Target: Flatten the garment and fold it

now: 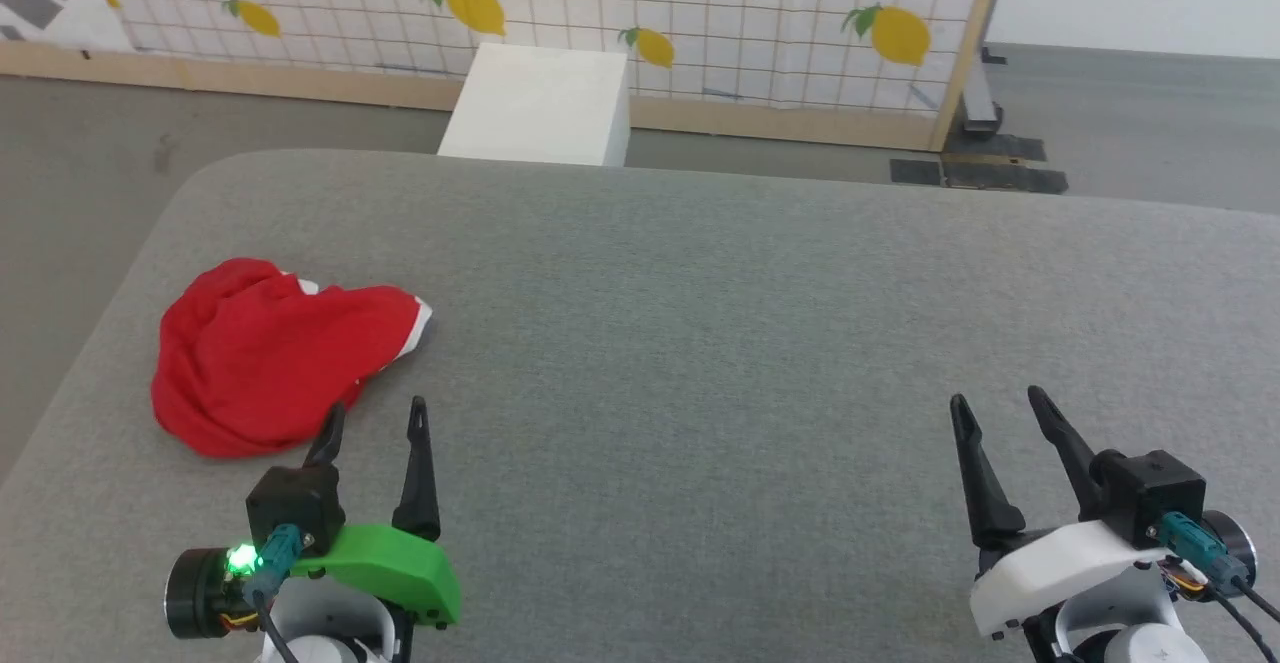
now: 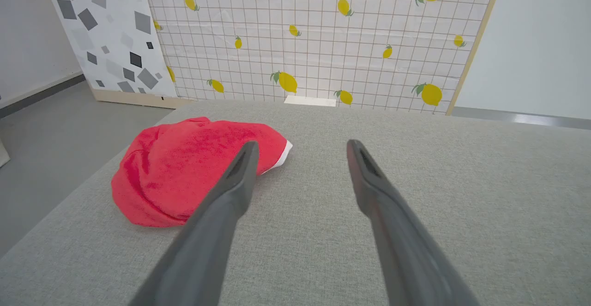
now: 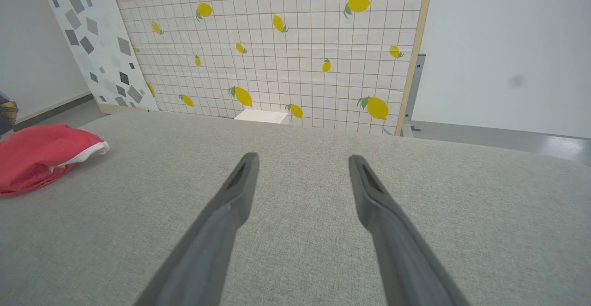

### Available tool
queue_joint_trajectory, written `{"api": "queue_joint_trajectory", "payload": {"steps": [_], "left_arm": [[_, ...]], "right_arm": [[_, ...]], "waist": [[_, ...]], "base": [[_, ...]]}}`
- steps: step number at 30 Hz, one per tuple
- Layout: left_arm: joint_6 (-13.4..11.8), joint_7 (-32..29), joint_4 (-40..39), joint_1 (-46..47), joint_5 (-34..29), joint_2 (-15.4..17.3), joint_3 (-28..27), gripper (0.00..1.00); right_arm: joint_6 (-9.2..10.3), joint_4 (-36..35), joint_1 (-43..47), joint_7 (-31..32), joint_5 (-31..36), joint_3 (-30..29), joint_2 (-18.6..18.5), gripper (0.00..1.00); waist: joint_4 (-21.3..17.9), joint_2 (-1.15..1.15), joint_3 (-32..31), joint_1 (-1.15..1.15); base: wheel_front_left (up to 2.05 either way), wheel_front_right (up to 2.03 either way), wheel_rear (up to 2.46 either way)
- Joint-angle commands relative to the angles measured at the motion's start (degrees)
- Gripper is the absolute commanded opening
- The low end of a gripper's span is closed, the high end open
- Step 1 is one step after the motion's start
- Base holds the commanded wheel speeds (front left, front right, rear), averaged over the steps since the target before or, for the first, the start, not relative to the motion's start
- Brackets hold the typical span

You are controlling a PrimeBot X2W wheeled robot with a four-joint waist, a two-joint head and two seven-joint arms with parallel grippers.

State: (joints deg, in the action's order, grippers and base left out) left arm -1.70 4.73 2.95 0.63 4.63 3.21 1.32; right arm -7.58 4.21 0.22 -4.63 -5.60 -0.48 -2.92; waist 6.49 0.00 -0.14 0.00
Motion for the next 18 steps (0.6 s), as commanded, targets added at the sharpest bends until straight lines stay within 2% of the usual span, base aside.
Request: {"api": "queue_joint_trajectory", "payload": {"steps": [1,18], "left_arm": [[-0.44,0.6,0.15,-1.13,0.37,0.02,0.13,1.0],[-1.06,2.6,1.04,-1.69,1.99,-0.06,0.16,1.0]], "right_arm": [[0.03,0.39,1.0,-0.64,-0.68,-0.04,0.01,1.0],[0.04,1.93,1.71,-2.65,-2.63,0.29,0.02,1.0]], "waist": [[0.91,0.0,-0.03,0.0],[6.63,0.0,0.29,0.0]], "base": [[0.0,0.0,0.0],[0.0,0.0,0.0]]}}
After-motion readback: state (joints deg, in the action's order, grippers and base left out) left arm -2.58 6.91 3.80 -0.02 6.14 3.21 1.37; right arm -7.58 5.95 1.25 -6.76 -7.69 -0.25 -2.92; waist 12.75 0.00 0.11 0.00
